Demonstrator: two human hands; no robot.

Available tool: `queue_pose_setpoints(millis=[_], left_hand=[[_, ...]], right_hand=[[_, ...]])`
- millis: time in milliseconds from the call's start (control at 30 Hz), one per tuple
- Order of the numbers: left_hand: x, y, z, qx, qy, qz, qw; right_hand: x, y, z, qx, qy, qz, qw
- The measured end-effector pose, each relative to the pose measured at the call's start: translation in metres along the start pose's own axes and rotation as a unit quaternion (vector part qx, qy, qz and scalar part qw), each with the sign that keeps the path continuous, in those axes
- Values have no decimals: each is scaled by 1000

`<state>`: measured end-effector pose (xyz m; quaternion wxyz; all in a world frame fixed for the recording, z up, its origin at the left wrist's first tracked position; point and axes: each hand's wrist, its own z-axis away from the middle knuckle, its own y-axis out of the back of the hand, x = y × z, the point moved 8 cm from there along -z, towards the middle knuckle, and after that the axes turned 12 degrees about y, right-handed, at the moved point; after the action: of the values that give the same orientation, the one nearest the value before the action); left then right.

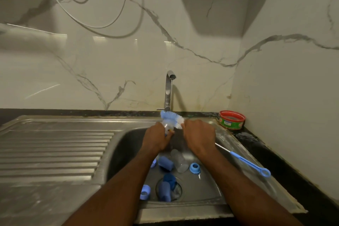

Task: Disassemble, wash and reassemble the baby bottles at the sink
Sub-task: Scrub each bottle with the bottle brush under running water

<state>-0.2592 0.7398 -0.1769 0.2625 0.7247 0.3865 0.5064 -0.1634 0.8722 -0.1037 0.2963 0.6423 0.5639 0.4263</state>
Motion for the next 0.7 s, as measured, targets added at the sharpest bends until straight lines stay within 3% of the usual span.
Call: queue_pose_setpoints(millis=[67,167,300,400,500,567,633,700], left_hand=[[-7,-5,-3,-18,12,-10,1000],[8,-7,4,-25,-80,-38,996],[24,4,15,30,-138,-59,988],[7,10,7,27,-58,54,996],[-10,14,-1,12,50,124,991],[-9,8,-1,-33,72,165,983],[-7,-5,3,-105,104,244,959],[-12,-19,8,-174,196,370,891]], right_hand=[[-4,-2,1,0,18,15,1000],[0,-5,-2,-10,23,15,1000],[16,-12,-12,-22,8,-41,999],[31,-18,-12,-24,-39,-110,993],[21,-27,-11,-43,-26,-161,986],[15,-27,-10,-39,-22,-155,987],[13,-23,-8,-31,-17,-126,991],[15,-18,-6,-20,-17,-117,993]])
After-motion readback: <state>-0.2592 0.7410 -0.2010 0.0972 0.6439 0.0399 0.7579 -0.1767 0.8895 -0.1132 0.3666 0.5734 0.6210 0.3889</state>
